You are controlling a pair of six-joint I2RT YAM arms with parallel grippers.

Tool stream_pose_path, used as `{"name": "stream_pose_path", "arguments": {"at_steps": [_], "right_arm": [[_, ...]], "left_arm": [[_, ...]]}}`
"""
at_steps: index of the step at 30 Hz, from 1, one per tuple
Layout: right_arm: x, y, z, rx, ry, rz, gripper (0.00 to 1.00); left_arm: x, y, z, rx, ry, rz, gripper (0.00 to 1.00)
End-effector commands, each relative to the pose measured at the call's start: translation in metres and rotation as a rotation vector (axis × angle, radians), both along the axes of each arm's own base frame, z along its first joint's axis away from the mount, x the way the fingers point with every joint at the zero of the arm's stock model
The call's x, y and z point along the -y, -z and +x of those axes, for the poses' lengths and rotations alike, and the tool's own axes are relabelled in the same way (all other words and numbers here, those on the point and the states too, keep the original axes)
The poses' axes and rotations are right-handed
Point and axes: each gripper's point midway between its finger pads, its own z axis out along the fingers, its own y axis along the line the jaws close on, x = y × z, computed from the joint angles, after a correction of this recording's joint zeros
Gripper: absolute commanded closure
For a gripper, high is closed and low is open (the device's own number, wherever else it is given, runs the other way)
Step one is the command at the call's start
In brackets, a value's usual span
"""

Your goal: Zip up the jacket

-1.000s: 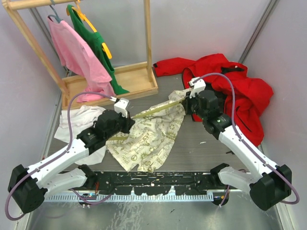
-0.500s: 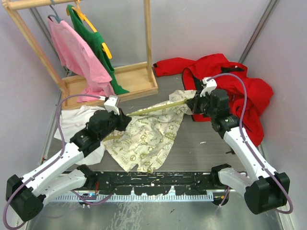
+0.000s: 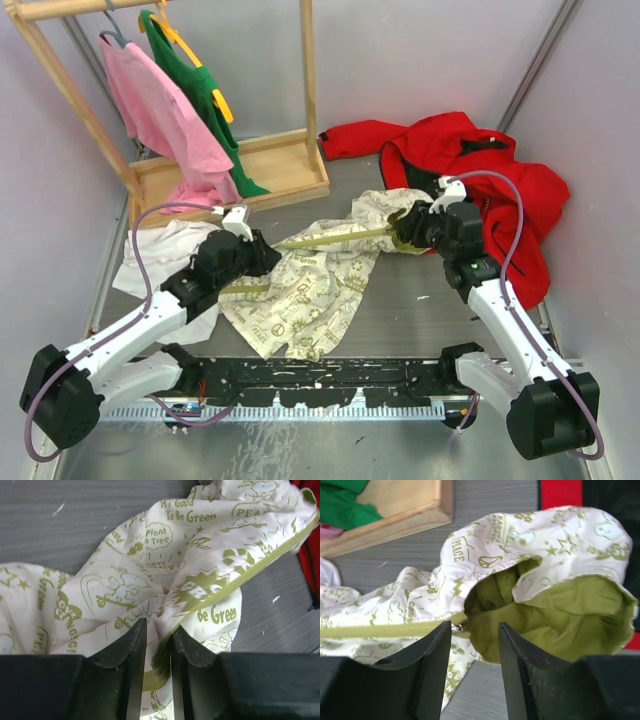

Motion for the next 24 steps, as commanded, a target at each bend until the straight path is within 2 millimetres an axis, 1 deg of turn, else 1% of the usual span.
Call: {"name": "stream_pose_path", "arguments": {"at_steps": [1,3,4,5,8,11,13,15,18,19,20,24], "right_arm": [[0.02,-0.005,0.011,0.018,0.172,0.063,0.4],[0.025,0.001,0.012,-0.014,0.213,0.07,0.27],[0.026,0.002,0.011,-0.025,0.222,0.074,0.11],[0.027,0.003,0.011,-0.036,0.231,0.075,0.01],[0.035,0.002,0.009,-0.055,0.289,0.075,0.0],[0.049,0.005,0.006,-0.053,0.378,0.075,0.0],[0.057,0.001,0.002,-0.029,0.414,0.07,0.0],[0.065,-0.007,-0.006,0.002,0.456,0.075,0.0],[0.07,-0.031,-0.019,0.042,0.441,0.04,0.0],[0.076,-0.041,-0.023,0.058,0.464,0.027,0.0],[0.078,-0.05,-0.027,0.068,0.46,0.017,0.0],[0.082,-0.088,-0.047,0.148,0.443,0.015,0.0]], "left_arm": [[0.003,0.001,0.011,-0.015,-0.078,-0.101,0.67],[0.003,0.01,0.012,-0.05,-0.089,-0.106,0.56],[0.002,0.012,0.011,-0.065,-0.096,-0.108,0.51],[0.0,0.014,0.011,-0.079,-0.109,-0.109,0.46],[-0.013,0.014,0.013,-0.096,-0.172,-0.126,0.32],[-0.033,0.005,0.015,-0.092,-0.249,-0.145,0.18],[-0.051,-0.006,0.013,-0.081,-0.304,-0.148,0.1],[-0.07,-0.023,0.007,-0.051,-0.351,-0.137,0.01],[-0.095,-0.051,-0.008,0.017,-0.391,-0.082,0.02],[-0.102,-0.06,-0.014,0.034,-0.393,-0.061,0.02],[-0.109,-0.068,-0.022,0.046,-0.397,-0.041,0.02],[-0.132,-0.113,-0.048,0.159,-0.396,-0.005,0.02]]}}
